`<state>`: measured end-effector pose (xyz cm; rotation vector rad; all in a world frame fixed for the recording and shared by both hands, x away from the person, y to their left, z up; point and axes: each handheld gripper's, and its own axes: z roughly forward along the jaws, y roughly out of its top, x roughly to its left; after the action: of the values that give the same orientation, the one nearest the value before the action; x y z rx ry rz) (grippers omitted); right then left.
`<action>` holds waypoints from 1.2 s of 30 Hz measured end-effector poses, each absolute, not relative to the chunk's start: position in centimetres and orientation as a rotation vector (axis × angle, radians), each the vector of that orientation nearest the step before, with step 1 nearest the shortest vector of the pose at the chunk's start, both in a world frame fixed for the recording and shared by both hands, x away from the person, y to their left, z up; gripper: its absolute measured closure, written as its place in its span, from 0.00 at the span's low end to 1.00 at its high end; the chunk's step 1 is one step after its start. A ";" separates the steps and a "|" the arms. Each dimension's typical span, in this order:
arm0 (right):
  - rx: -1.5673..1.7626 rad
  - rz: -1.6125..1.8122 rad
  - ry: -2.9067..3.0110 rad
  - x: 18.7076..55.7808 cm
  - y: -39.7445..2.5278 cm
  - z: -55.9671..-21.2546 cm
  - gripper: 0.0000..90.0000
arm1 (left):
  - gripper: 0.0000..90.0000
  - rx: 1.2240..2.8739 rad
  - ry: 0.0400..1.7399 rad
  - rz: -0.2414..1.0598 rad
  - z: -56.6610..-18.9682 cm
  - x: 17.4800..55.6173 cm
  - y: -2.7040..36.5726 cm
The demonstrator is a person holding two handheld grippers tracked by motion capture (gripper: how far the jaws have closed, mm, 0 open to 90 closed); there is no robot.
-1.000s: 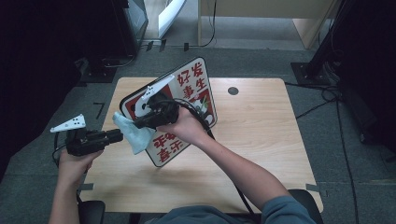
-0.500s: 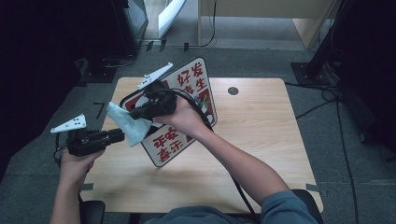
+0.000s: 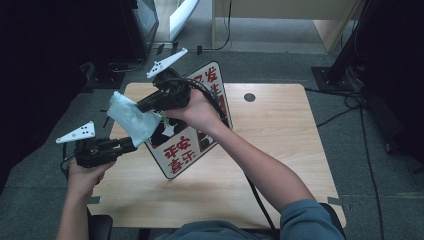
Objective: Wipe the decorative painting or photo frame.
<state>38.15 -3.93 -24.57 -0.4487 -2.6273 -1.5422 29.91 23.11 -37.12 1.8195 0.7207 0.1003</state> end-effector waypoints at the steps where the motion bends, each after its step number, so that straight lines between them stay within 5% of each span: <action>1: -0.455 -1.545 -2.631 38.3 -4.0 -24.4 0.99 | 0.76 1.821 0.719 0.099 -37.1 29.9 22.9; 17: -0.591 -1.552 -2.707 41.6 -5.5 -21.9 0.99 | 0.73 1.841 0.741 0.117 -37.7 30.5 21.2; 36: -0.588 -1.478 -2.735 42.2 -4.0 -23.7 0.97 | 0.86 1.869 0.754 0.113 -38.2 31.2 19.9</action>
<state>42.21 -3.99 -23.74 -0.5882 -2.7347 -1.4776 31.18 19.94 -38.16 1.8693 0.7543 0.1131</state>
